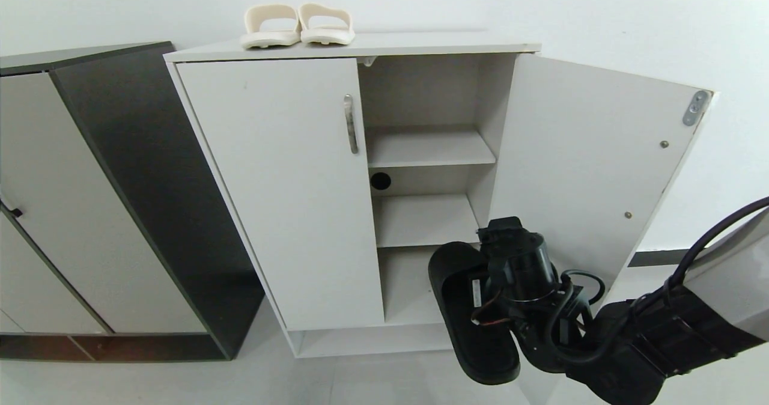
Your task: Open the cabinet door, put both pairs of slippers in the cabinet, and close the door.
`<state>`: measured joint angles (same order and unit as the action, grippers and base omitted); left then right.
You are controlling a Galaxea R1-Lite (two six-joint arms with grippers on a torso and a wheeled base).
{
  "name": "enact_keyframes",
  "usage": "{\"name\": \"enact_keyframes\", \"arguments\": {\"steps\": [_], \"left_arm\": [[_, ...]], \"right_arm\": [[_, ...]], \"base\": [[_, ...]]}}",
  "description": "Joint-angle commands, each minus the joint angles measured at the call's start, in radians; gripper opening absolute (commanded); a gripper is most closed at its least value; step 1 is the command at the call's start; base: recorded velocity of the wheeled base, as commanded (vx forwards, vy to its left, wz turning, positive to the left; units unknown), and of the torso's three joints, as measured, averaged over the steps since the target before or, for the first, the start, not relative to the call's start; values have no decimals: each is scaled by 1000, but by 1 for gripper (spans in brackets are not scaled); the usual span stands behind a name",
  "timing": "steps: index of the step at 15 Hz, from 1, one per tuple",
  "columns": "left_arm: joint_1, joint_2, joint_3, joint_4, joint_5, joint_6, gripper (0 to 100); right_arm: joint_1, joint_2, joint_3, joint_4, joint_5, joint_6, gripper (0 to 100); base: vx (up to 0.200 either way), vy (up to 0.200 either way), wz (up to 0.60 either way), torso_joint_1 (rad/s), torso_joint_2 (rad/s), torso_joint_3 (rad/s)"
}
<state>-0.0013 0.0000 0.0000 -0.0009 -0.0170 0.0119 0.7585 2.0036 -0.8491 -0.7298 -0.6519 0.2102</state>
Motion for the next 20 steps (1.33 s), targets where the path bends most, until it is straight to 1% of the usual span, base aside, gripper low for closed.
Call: {"name": "enact_keyframes", "arguments": {"steps": [1,8,9,12,13,14,17,20], "left_arm": [[0,2,0,-1,0,0,0],[0,2,0,-1,0,0,0],[0,2,0,-1,0,-6,0],[0,2,0,-1,0,-9,0],[0,0,0,-1,0,-9,0],[0,2,0,-1,0,-9,0],[0,2,0,-1,0,-7,0],[0,2,0,-1,0,-7,0]], "right_arm": [[-13,4,-1,1,-2,0,0],[-18,6,-2,1,-2,-3,0],[-19,6,-2,1,0,-3,0],[8,1,-11,-5,28,1,0],[22,4,-22,-16,58,0,0],[42,38,-31,-26,113,1,0],[44,141,-87,-95,117,0,0],[51,196,-156,-102,113,0,0]], "base": [[0,0,0,0,0,0],[0,0,0,0,0,0],[0,0,0,0,0,0],[0,0,0,0,0,0],[0,0,0,0,0,0],[0,0,0,0,0,0],[0,0,0,0,0,0],[0,0,0,0,0,0]]}}
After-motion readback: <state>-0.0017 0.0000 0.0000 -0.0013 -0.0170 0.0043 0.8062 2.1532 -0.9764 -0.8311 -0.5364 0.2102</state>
